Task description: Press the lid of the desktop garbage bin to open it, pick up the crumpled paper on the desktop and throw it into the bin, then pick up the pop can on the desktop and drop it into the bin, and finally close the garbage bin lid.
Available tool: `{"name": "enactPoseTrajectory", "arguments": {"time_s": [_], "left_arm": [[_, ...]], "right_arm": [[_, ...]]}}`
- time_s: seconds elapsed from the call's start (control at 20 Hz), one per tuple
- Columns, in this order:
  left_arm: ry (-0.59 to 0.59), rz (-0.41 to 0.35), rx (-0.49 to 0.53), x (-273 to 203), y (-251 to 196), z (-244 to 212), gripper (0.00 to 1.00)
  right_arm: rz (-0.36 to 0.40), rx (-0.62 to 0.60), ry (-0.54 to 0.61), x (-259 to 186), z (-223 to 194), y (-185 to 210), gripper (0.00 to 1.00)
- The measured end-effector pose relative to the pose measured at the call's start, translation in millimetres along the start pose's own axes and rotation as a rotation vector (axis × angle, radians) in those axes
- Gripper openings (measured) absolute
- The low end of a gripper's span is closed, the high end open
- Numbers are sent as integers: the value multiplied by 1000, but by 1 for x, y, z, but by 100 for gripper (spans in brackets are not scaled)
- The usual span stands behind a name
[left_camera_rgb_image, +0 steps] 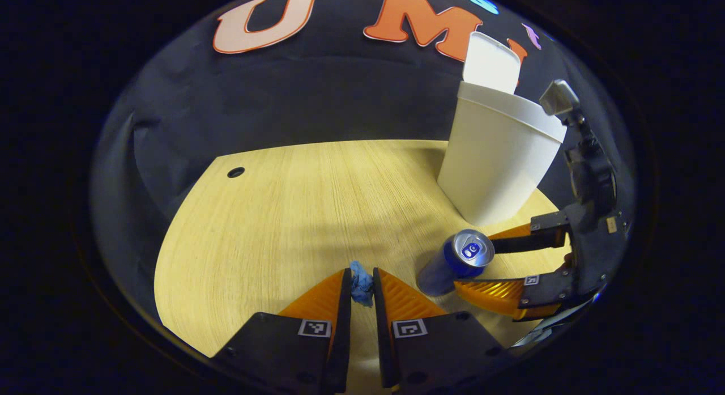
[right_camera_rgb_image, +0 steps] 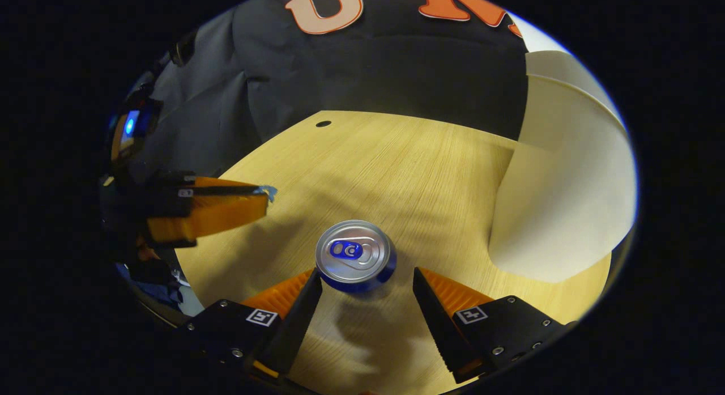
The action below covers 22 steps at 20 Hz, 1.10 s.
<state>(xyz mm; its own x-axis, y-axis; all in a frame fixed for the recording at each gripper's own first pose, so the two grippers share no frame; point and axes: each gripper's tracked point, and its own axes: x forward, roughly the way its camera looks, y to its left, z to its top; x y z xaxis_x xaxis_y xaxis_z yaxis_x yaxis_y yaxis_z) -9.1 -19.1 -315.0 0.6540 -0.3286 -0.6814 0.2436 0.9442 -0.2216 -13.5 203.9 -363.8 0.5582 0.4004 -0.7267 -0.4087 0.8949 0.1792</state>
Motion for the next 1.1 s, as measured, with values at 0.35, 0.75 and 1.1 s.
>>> {"name": "enactPoseTrajectory", "arguments": {"time_s": [0.35, 0.75, 1.1], "left_arm": [[-60, 60, -26, -25, 19, 19, 25], [-141, 40, 7, -31, 23, 47, 25], [-209, -9, 7, -41, -5, 81, 25]], "right_arm": [[14, 13, -10, 21, 4, 6, 94], [-12, 72, -86, 16, 8, 7, 81], [-78, 107, -120, 21, 4, 4, 81]]}}
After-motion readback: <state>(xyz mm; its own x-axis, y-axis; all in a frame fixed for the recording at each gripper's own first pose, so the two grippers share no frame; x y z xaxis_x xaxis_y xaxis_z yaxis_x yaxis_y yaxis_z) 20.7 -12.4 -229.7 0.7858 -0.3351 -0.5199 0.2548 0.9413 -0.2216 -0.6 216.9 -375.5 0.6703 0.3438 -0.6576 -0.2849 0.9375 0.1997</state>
